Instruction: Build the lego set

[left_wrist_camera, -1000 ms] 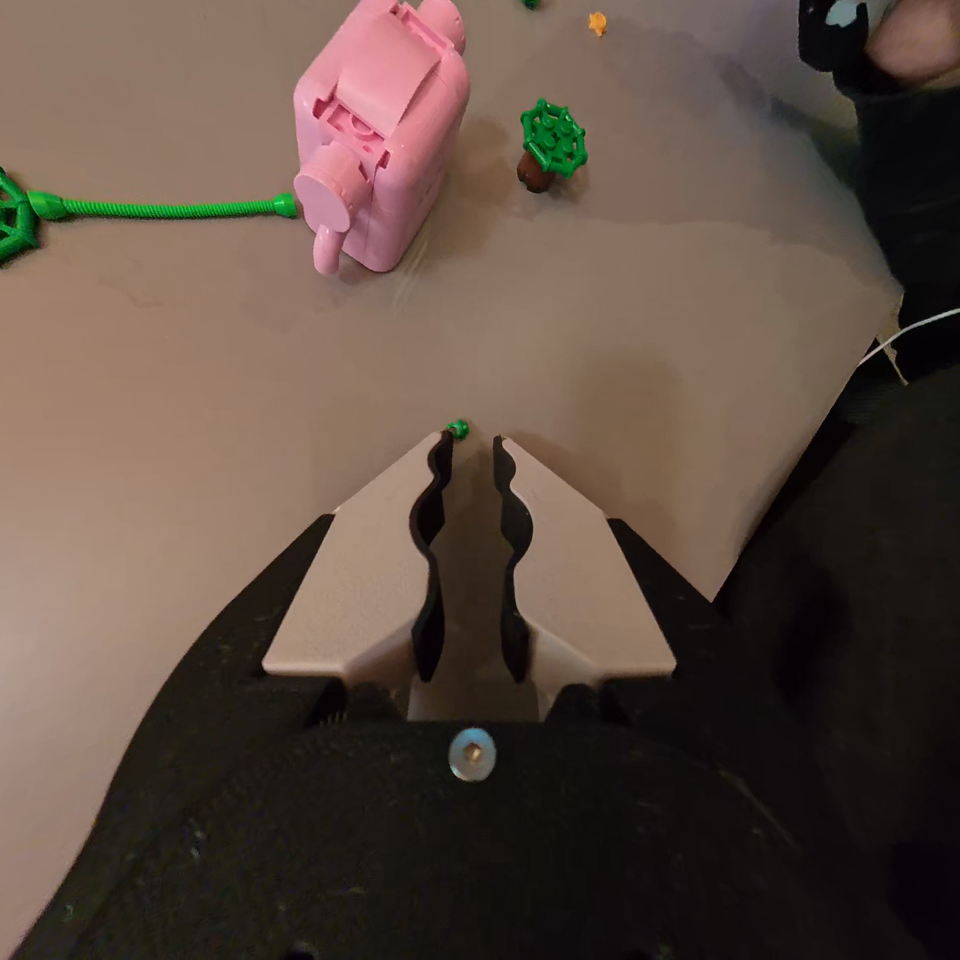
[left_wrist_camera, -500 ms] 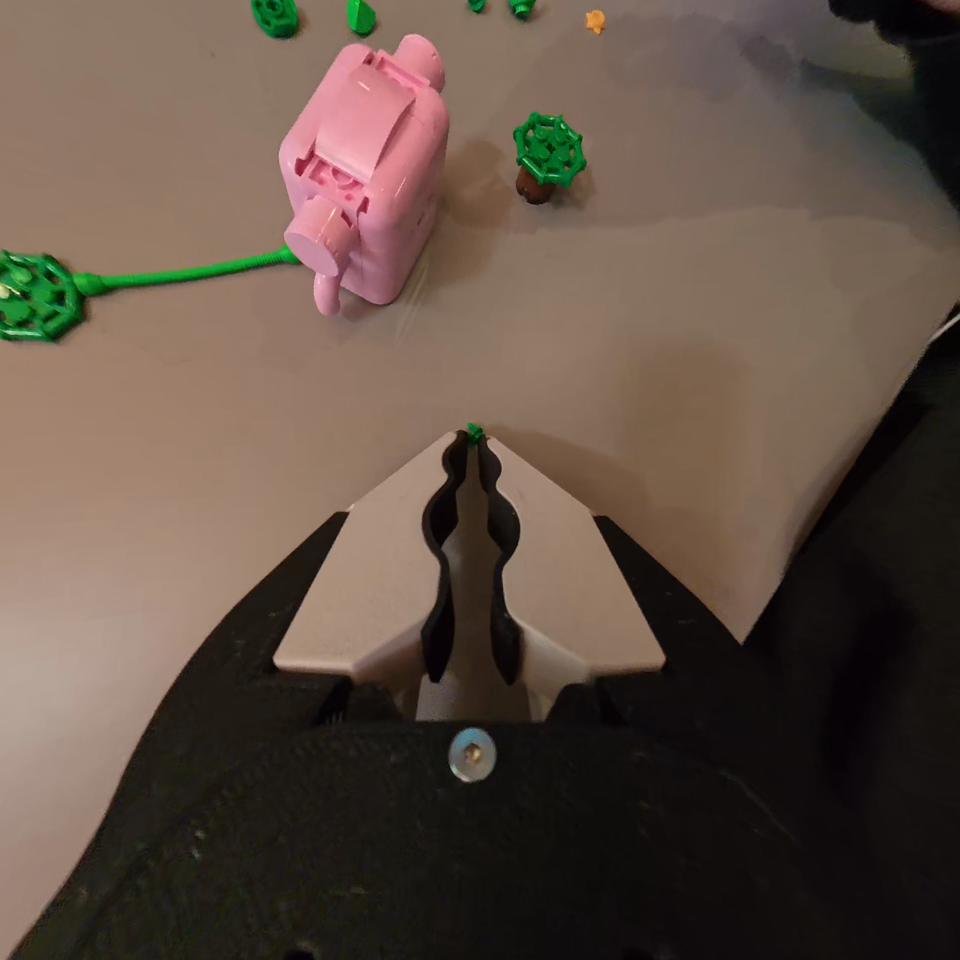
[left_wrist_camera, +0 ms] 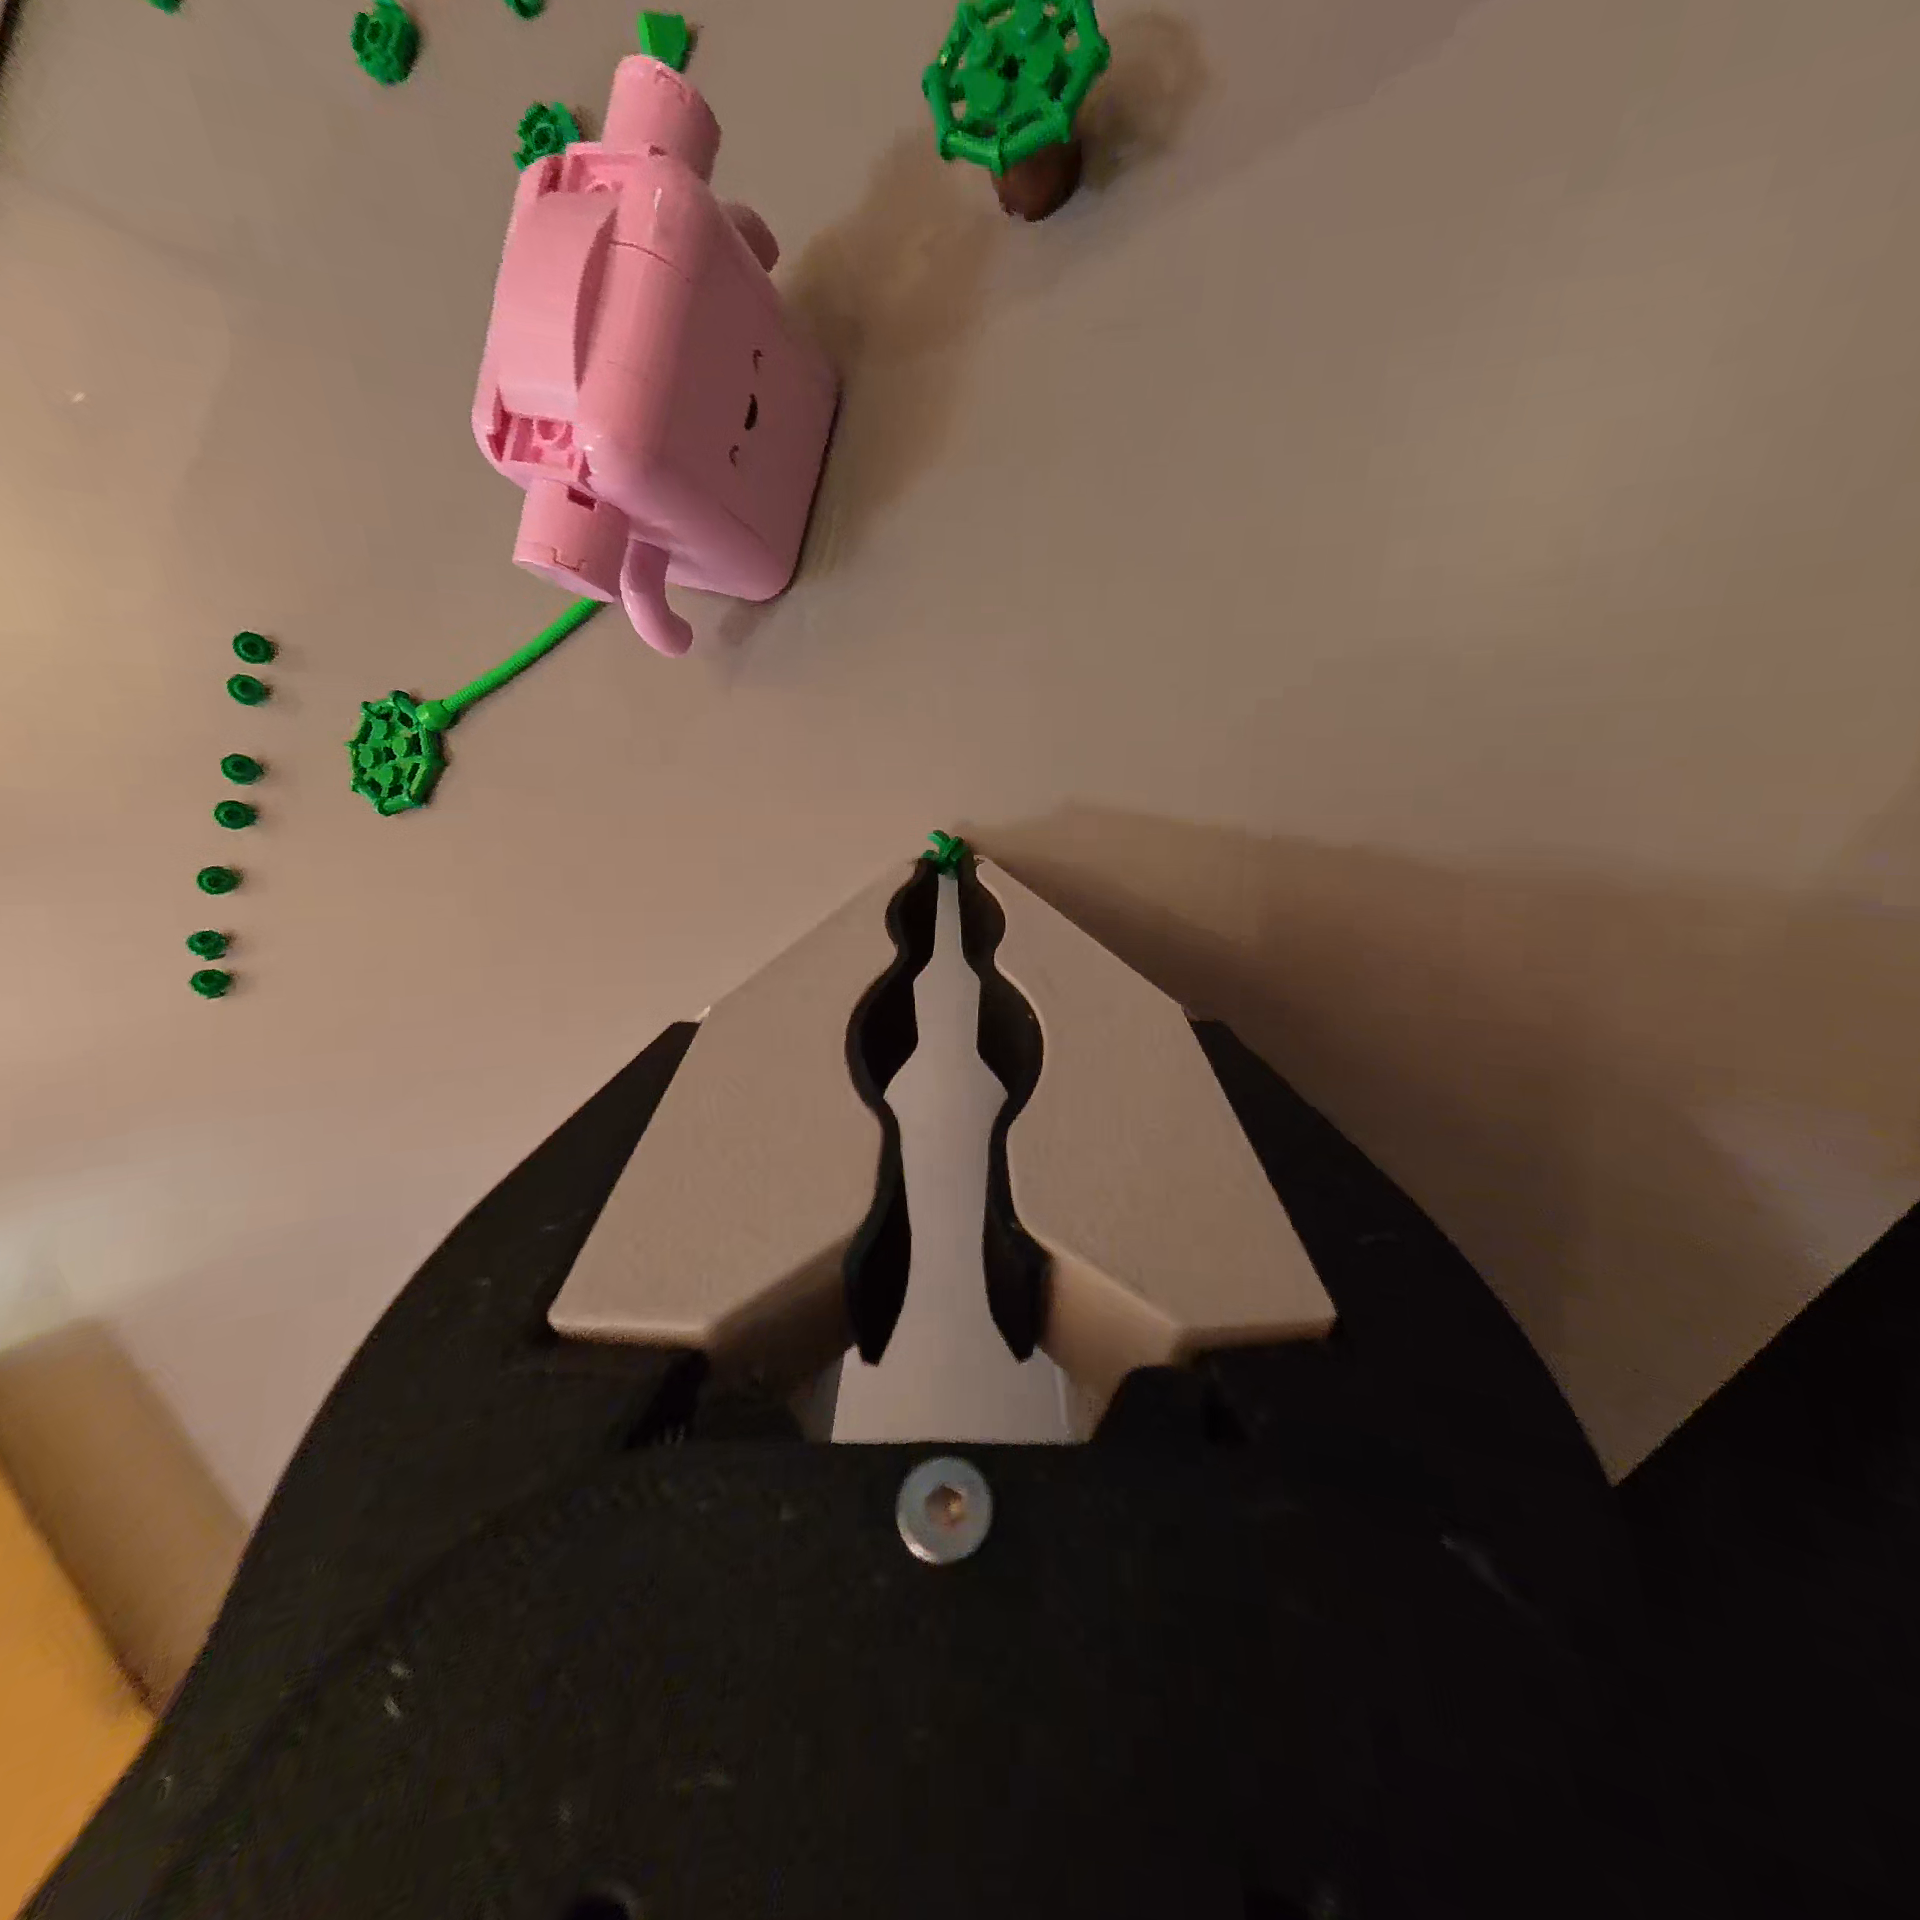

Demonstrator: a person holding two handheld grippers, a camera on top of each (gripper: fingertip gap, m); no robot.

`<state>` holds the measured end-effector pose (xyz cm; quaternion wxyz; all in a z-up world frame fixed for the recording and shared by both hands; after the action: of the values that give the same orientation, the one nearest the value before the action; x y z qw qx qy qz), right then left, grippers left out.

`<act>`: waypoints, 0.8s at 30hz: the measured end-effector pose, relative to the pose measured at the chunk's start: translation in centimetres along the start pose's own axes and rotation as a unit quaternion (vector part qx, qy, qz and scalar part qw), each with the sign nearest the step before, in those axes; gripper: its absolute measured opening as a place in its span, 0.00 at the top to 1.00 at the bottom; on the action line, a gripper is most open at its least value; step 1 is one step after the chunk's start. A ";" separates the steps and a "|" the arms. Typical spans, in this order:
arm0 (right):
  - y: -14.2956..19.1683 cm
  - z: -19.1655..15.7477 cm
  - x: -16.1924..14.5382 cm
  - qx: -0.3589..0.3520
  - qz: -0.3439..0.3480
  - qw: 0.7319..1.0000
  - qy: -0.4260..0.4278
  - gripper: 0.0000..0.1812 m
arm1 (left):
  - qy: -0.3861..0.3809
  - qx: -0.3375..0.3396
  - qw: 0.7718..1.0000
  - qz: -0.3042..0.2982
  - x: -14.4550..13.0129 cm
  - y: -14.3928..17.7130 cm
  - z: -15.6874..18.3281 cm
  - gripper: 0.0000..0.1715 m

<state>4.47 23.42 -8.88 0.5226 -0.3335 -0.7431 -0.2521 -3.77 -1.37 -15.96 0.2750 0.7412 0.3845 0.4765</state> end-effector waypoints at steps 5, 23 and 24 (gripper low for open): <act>0.0 -0.1 0.1 0.001 0.001 1.000 0.002 0.96 | -0.014 -0.004 1.000 -0.009 0.0 0.5 0.8 0.99; 0.0 -0.5 0.3 0.003 0.004 1.000 0.009 0.96 | 0.109 -0.092 0.990 0.008 -1.2 1.7 -0.7 0.97; 0.1 -0.5 0.3 0.003 0.004 1.000 0.009 0.96 | 0.112 -0.092 0.989 0.014 -1.3 1.5 -0.9 0.97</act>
<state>4.75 23.16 -8.44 0.5308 -0.3329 -0.7379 -0.2509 -4.46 -3.25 -15.09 0.2904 0.6600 0.3574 0.5936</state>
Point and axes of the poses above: each gripper's, where its closed fingertips meet, y back along the fingers, x out of its top, z = x × y across the jaws, the point moved 8 cm from there along y, back along the fingers, and after that the axes turned 5 degrees about x, right-handed, at the moved point
